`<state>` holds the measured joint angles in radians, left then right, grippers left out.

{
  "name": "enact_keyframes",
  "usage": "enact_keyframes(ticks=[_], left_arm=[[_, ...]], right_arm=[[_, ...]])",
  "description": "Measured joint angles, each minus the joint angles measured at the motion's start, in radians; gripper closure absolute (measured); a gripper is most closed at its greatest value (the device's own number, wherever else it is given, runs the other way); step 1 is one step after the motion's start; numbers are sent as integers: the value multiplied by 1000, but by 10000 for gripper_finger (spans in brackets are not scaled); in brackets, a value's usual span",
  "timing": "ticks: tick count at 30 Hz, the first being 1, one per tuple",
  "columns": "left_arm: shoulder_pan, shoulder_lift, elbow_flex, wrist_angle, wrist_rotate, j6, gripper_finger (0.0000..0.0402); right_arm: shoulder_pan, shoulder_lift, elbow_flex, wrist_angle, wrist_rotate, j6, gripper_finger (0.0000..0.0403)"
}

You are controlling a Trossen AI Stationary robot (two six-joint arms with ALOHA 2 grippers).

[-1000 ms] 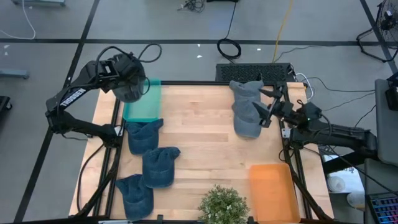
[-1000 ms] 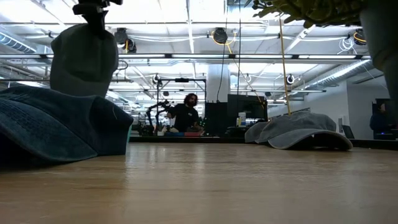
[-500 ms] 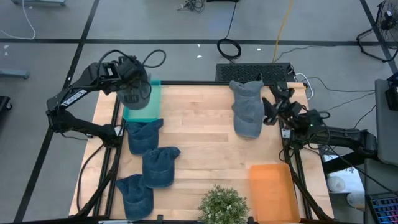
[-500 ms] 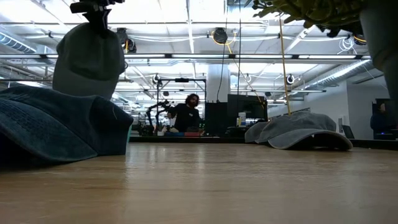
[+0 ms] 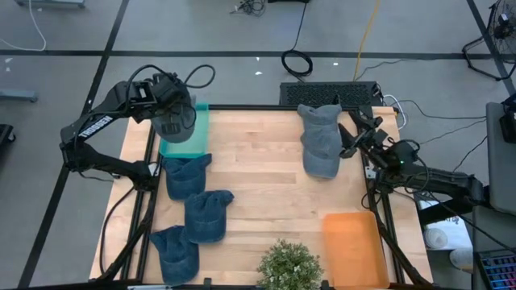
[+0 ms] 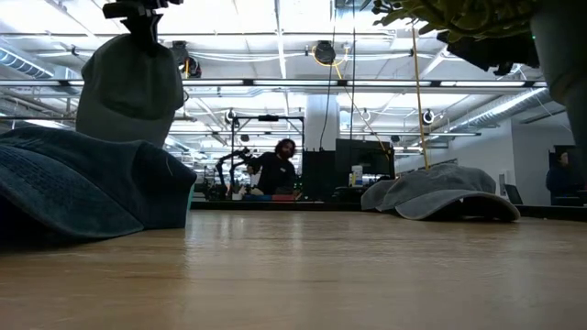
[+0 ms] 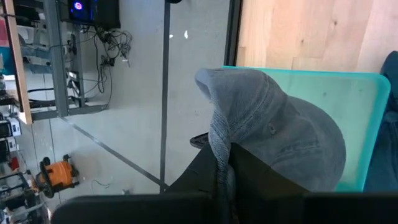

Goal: Pick & Place hat
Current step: Put the bottom gray cap into the green bin

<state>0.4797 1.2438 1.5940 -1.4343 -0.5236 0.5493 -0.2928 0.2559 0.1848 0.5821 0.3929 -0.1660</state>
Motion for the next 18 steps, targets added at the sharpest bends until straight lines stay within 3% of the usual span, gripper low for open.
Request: enact_keyframes(ticks=[9,18], left_arm=[[0,0,0,-15,-54,18,379],[0,0,-23,-24,-78,-2,379]], right_arm=[[0,-165,0,-241,3,24,141],[0,-190,0,-355,3,10,144]])
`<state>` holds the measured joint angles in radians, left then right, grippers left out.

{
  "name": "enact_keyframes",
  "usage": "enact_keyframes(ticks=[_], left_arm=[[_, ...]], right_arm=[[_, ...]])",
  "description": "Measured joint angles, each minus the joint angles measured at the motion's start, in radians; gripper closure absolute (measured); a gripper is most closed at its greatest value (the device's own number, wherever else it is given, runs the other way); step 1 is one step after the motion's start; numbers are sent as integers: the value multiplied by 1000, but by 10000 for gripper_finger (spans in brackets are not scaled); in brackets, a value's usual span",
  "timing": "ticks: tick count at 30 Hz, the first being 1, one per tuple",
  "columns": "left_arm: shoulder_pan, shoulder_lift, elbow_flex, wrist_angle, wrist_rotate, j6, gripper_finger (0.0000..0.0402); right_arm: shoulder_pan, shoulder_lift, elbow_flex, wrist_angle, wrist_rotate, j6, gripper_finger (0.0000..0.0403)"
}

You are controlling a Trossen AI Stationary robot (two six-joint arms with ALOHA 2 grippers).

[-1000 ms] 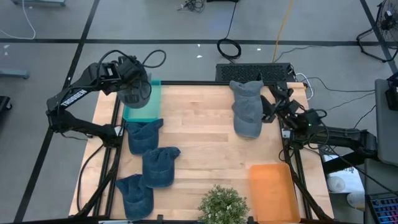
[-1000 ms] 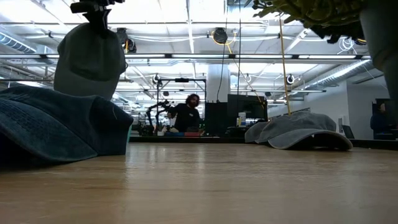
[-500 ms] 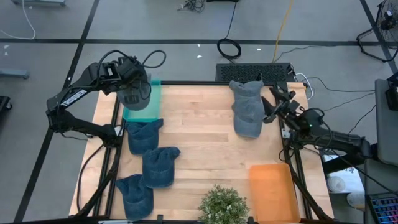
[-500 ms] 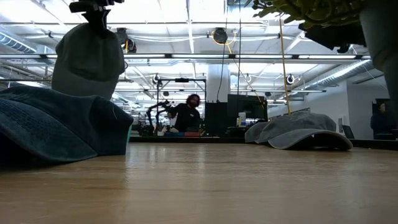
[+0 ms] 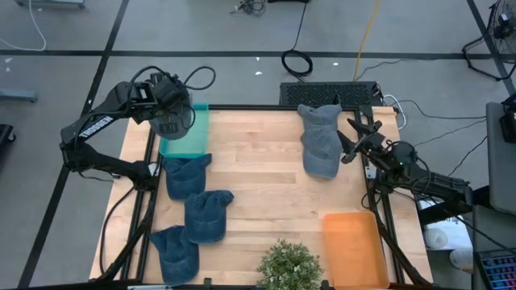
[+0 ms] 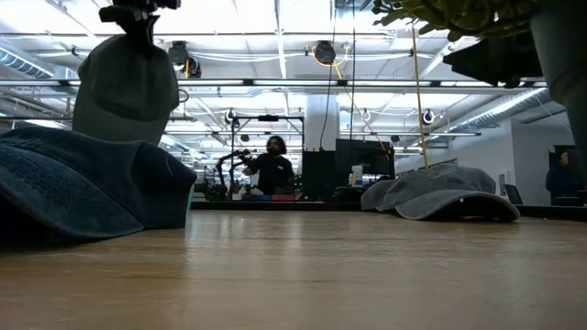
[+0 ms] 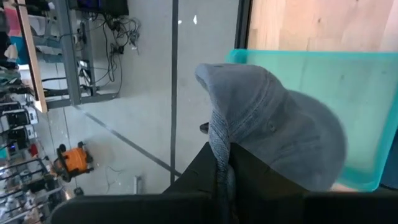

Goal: Pick & Place hat
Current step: Put the bottom gray cap into the green bin

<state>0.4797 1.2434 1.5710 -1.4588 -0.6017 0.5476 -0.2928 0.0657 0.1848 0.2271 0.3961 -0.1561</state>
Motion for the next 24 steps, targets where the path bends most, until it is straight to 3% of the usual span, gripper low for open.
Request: enact_keyframes(ticks=[9,18,24], left_arm=[[10,0,-105,-1,-28,-6,379],[10,0,-109,12,6,34,379],[9,0,-109,13,6,28,379]], right_arm=[[0,0,0,-39,-3,-12,140],[0,0,0,-157,-5,16,142],[0,0,-116,54,-7,16,141]])
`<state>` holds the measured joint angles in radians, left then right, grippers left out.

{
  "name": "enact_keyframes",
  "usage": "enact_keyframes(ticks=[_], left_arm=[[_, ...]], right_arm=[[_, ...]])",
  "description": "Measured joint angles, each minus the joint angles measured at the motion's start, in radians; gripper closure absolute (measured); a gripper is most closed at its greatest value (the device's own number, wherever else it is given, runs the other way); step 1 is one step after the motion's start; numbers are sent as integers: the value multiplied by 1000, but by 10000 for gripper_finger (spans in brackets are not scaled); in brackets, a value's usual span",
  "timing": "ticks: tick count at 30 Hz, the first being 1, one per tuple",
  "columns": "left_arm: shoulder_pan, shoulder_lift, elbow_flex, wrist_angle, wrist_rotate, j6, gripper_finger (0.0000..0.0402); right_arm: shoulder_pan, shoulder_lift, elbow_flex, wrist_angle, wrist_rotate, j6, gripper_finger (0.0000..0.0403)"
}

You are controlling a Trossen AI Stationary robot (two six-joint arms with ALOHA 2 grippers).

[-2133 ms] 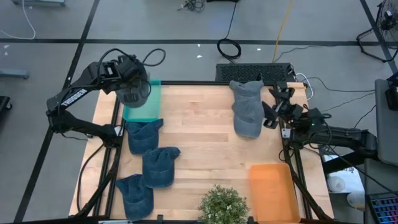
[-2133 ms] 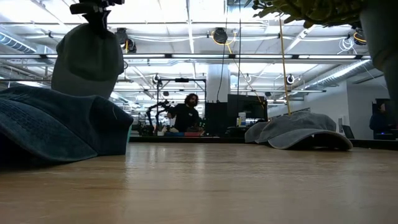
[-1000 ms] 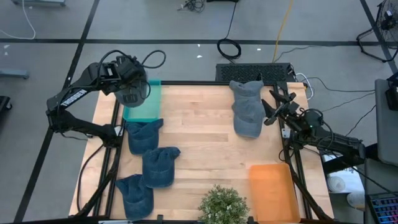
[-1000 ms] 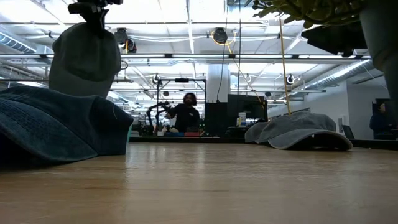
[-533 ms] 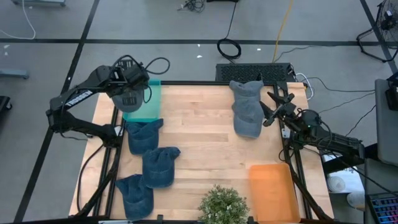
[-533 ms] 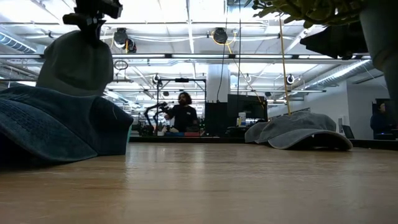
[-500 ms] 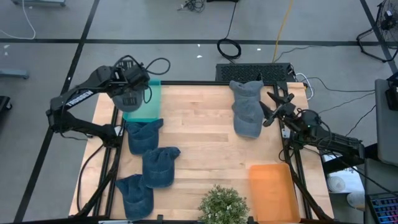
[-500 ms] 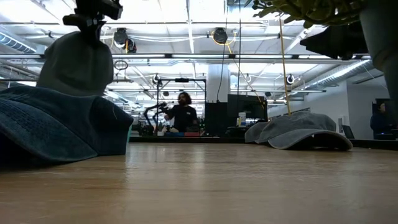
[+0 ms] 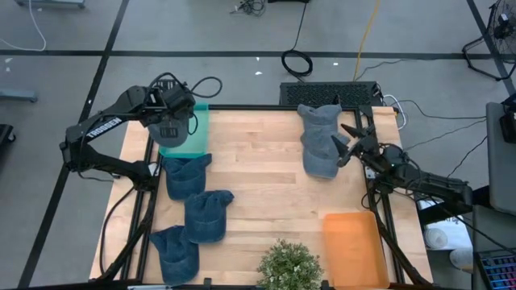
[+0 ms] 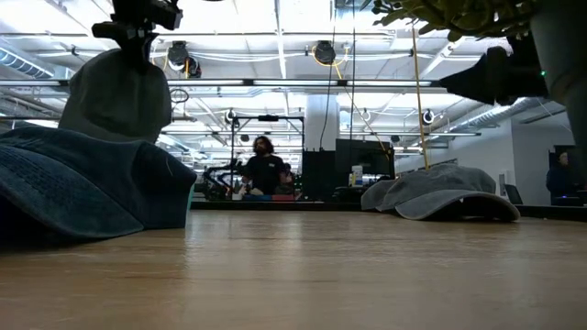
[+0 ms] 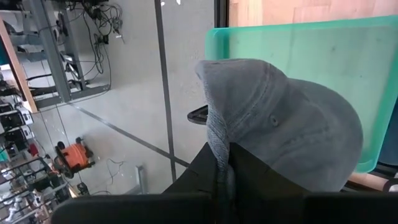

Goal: Pick & Place hat
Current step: Put the bottom gray cap into the green bin

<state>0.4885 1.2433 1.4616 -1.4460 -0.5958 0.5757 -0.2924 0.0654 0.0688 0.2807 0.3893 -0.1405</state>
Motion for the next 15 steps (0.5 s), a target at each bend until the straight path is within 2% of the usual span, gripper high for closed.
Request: enact_keyframes(ticks=[2,5,9,15], left_arm=[[0,0,0,0,-3,0,379],[0,0,0,0,-4,3,379],[-2,0,0,-2,9,38,379],[-2,0,0,-1,-5,86,379]], right_arm=[[0,1,-51,132,0,-6,143],[0,2,-43,65,0,-5,144],[0,-1,-44,94,-26,27,142],[0,1,-45,43,-26,26,142]])
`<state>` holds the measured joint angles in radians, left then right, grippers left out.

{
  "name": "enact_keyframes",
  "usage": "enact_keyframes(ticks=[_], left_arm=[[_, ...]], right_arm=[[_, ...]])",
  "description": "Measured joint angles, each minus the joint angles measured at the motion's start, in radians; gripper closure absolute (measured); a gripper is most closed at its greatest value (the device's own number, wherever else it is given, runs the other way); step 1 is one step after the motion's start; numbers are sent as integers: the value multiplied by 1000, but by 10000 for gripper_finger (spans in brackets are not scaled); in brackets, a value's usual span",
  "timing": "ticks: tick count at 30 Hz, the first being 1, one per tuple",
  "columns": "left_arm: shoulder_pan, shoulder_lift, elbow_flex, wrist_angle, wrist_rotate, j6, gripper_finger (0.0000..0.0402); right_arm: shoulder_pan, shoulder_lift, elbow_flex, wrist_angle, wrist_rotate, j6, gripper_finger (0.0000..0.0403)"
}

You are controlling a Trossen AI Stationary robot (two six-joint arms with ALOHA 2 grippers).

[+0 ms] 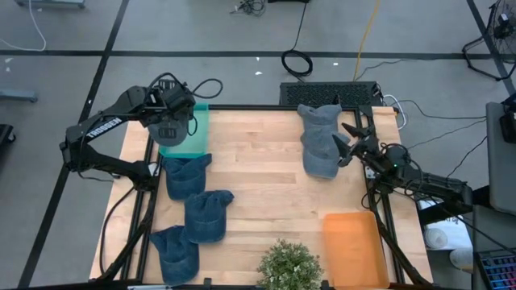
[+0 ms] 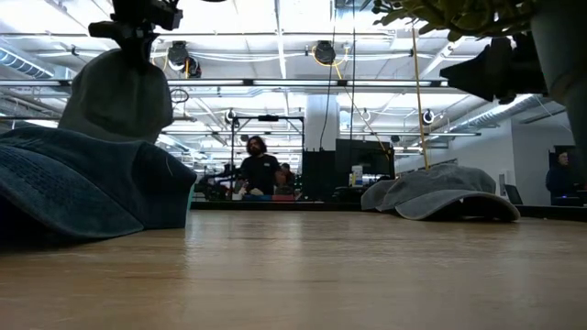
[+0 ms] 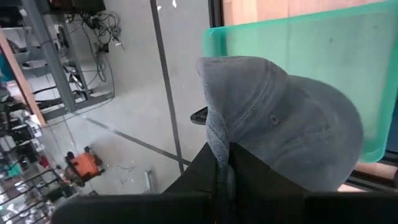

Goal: Pick & Place hat
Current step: Put the bottom gray cap into the green bin

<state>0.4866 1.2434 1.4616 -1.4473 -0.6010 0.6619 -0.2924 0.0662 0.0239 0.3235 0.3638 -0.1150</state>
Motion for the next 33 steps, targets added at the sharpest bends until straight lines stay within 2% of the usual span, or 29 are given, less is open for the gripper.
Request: enact_keyframes(ticks=[6,16,19,26,33], left_arm=[[0,0,0,-49,-4,171,379],[-6,0,0,57,68,186,379],[-6,0,-2,103,129,194,379],[-4,-1,-87,174,166,213,379],[-4,0,-212,220,155,218,379]], right_arm=[[0,0,-1,-7,0,-1,143],[0,0,-2,-7,0,-1,143],[0,0,-2,-7,0,-1,144],[0,0,-3,-7,0,-1,140],[0,0,-3,-7,0,-1,144]])
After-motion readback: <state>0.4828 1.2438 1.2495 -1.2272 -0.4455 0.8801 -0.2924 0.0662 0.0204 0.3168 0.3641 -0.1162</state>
